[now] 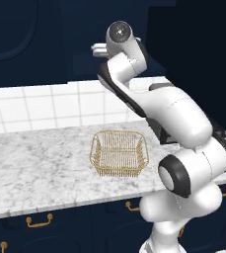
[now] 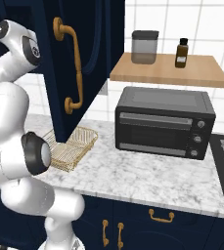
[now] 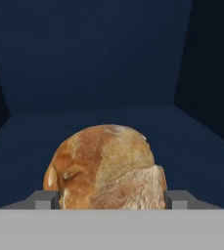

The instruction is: Open the cabinet, pick up the bread from the cabinet and place it in the basket. Then move the basket to the dining counter.

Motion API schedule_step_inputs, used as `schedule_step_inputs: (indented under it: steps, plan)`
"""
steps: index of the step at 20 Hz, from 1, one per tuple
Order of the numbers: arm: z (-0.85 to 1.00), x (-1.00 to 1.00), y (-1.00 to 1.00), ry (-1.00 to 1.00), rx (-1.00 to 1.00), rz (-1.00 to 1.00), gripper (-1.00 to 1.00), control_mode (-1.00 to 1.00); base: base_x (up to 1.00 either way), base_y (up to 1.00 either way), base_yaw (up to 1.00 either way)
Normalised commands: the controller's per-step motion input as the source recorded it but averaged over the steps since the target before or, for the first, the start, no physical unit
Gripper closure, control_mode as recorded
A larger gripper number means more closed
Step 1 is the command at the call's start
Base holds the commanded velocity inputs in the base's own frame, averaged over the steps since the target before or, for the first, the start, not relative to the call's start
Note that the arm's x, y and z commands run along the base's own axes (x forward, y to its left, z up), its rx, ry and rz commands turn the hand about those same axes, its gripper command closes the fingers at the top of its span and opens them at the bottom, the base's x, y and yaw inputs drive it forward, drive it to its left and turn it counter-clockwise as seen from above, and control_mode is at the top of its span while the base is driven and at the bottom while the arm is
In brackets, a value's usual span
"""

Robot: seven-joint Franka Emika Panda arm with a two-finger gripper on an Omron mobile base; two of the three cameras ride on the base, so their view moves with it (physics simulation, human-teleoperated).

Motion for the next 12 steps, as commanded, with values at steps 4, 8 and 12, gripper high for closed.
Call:
schedule_step_inputs:
  steps: [4, 8, 12]
  plan:
    - [0.0, -1.0, 0.06, -0.01, 0.01, 0.0, 1.0, -1.0, 0.0, 0.0, 0.0]
    - [0.13, -1.0, 0.0, -0.01, 0.1, 0.0, 1.0, -1.0, 0.0, 0.0, 0.0]
    - [0.06, -1.0, 0.0, 0.0, 0.14, 0.0, 1.0, -1.0, 0.0, 0.0, 0.0]
